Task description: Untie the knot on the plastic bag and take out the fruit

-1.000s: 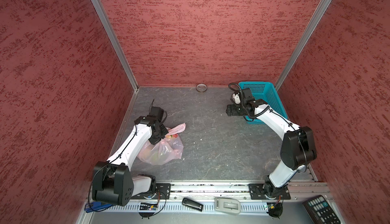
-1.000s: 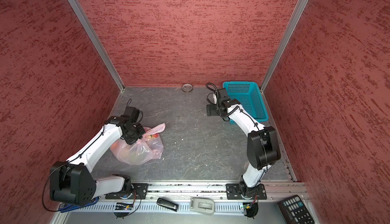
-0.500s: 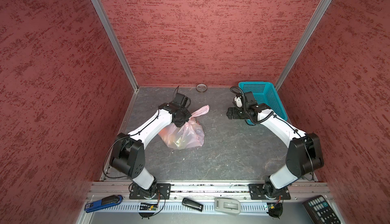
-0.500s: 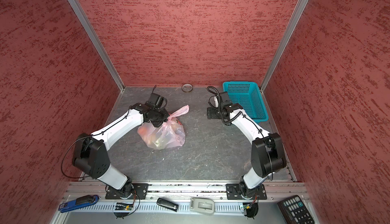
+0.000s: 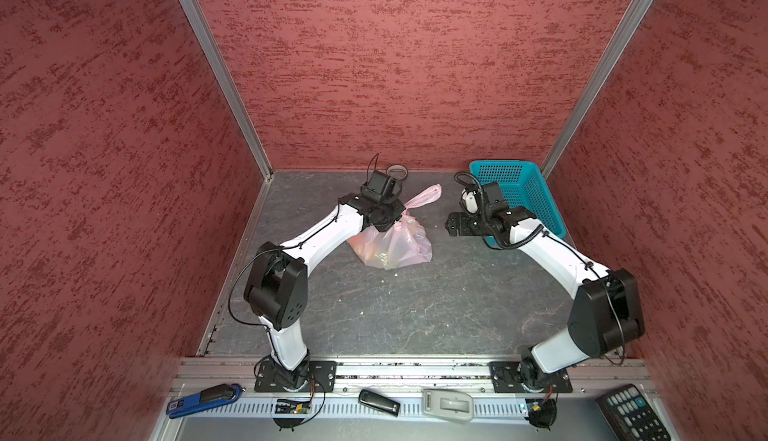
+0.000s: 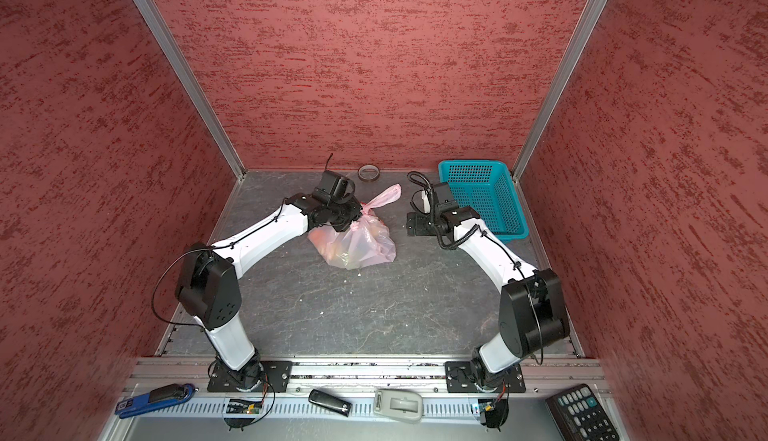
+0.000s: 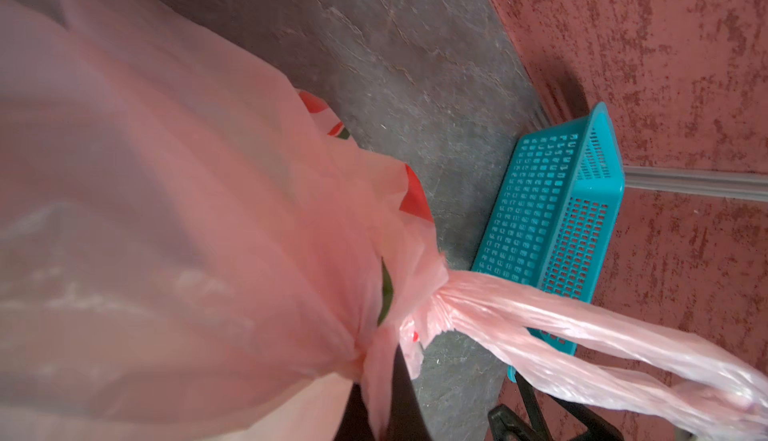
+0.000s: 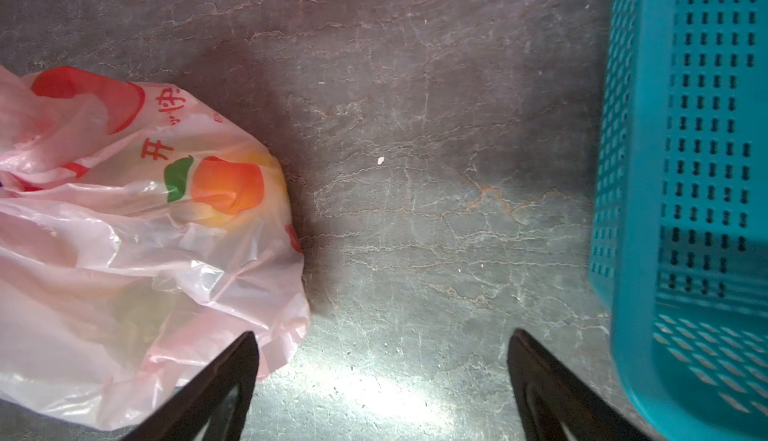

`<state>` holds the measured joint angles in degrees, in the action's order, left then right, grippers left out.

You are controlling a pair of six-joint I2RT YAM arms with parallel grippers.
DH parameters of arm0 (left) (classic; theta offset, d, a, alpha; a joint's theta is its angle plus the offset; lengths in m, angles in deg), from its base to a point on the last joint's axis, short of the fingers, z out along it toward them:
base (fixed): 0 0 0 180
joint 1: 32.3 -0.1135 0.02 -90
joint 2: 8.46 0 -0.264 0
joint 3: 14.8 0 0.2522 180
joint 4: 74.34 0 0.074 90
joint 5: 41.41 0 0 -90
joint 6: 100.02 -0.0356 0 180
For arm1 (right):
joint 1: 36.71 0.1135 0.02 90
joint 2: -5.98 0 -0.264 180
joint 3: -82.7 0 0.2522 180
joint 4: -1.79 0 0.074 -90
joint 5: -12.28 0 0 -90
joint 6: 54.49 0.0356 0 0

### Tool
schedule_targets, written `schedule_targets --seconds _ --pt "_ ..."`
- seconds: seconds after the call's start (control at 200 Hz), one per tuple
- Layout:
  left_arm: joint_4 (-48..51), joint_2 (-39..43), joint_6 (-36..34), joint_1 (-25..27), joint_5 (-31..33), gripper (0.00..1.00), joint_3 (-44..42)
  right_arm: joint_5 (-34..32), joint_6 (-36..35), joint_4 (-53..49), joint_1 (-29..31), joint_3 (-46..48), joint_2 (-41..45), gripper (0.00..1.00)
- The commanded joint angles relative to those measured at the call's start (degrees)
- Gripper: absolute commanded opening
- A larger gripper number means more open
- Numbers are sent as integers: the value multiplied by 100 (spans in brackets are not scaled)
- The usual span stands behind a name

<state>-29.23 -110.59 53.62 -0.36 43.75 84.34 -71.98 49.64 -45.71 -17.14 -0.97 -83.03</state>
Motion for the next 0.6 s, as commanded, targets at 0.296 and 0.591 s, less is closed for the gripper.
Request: schedule_targets --seconds 0.296,0.591 --pt "460 458 -710 62 248 80 -44 260 350 259 486 -51 127 96" --pt "1386 1440 -2096 -278 964 85 -227 745 711 794 910 183 310 96"
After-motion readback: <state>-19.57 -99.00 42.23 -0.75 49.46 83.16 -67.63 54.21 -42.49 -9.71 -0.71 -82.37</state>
